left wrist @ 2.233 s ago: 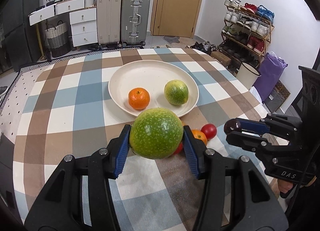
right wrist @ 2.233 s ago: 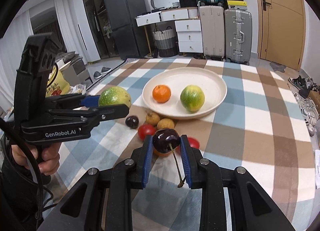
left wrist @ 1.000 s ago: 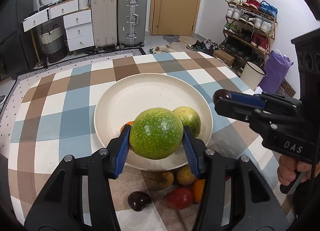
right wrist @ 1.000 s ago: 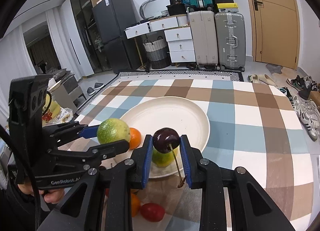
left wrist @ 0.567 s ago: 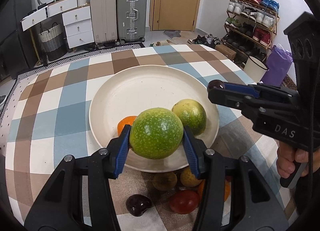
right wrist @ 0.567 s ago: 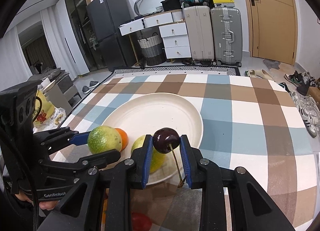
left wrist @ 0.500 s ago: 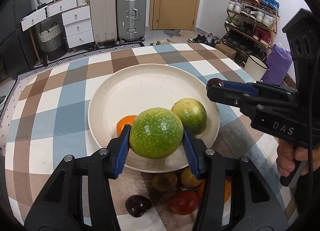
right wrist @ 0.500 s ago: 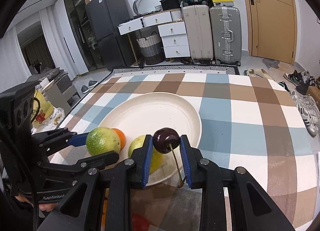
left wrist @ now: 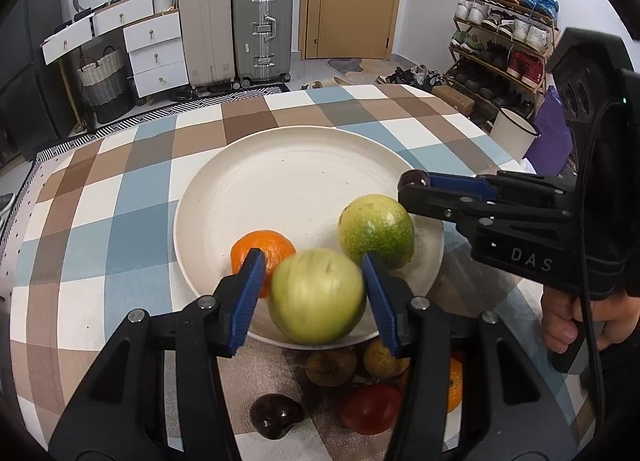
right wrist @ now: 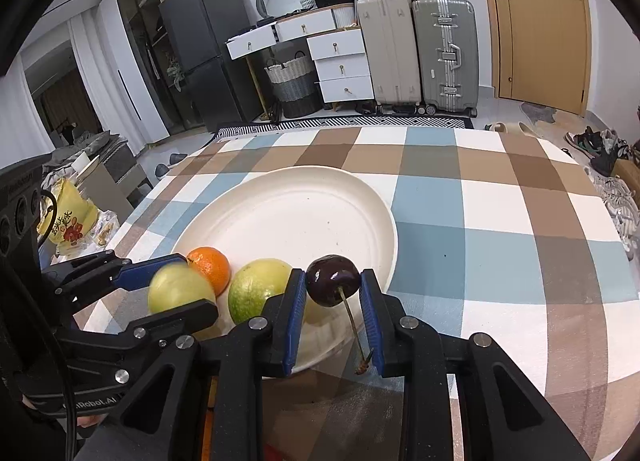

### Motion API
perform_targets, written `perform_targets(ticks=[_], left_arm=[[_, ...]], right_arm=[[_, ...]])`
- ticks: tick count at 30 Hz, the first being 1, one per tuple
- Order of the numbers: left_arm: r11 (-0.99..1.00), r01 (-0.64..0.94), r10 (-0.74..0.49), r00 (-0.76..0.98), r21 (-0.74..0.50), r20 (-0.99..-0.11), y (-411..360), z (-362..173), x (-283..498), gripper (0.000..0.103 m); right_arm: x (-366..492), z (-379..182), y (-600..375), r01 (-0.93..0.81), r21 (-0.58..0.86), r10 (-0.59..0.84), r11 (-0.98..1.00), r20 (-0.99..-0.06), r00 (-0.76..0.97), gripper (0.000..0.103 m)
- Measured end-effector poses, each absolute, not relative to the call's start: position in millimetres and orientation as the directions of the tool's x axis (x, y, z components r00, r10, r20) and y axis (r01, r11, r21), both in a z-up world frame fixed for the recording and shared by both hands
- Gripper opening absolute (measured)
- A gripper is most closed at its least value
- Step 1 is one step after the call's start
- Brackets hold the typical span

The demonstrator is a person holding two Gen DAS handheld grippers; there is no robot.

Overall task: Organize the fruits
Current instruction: 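Open both tools to release the passion fruit and cherry into the plate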

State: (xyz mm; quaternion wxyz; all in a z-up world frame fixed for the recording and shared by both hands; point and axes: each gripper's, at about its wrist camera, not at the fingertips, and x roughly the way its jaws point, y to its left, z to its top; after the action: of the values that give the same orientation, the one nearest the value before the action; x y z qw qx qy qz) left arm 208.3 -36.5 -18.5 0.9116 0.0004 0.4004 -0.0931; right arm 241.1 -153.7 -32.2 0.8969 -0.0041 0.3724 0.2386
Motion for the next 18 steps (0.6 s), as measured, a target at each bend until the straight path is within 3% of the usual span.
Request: perform_targets(ticks=[6,11,13,15,17,18], left_arm=[[0.983,0.163,-0.169,0.662,-0.080,-0.731,-33,-15,210,0.048],[0.981,0.171,-0.183,0.669,-0.091,-0.721,-31,-7,204,0.051],[0.984,0.159,-0.171,0.678,-0.084,-0.715,-29,-3,200,0.058],[0.985,0.152,-0.164,0.688,-0.080,-0.707,-28,2,195,0.072],[0.985,0.149,-0.164,0.695,-0.084,-0.700,-26,6,189,0.081],[0.984,0.150,-0.171,0.699,-0.091,-0.695,-25,7,186,0.082]], right_arm=[[241,-33,-152,-0.432,0.175,0.428,0.885,-0.672,0.604,0.029],[236,-27,-157,-0.427,0.179,0.431,0.886,-0.655,0.620,0.044],[231,-24,-159,-0.427,0.174,0.429,0.887,-0.652,0.626,0.052],[224,-20,-162,-0.426,0.165,0.423,0.889,-0.649,0.633,0.066],[218,-16,-165,-0.422,0.166,0.422,0.891,-0.643,0.639,0.090],[215,-14,-167,-0.415,0.169,0.421,0.894,-0.636,0.647,0.092]])
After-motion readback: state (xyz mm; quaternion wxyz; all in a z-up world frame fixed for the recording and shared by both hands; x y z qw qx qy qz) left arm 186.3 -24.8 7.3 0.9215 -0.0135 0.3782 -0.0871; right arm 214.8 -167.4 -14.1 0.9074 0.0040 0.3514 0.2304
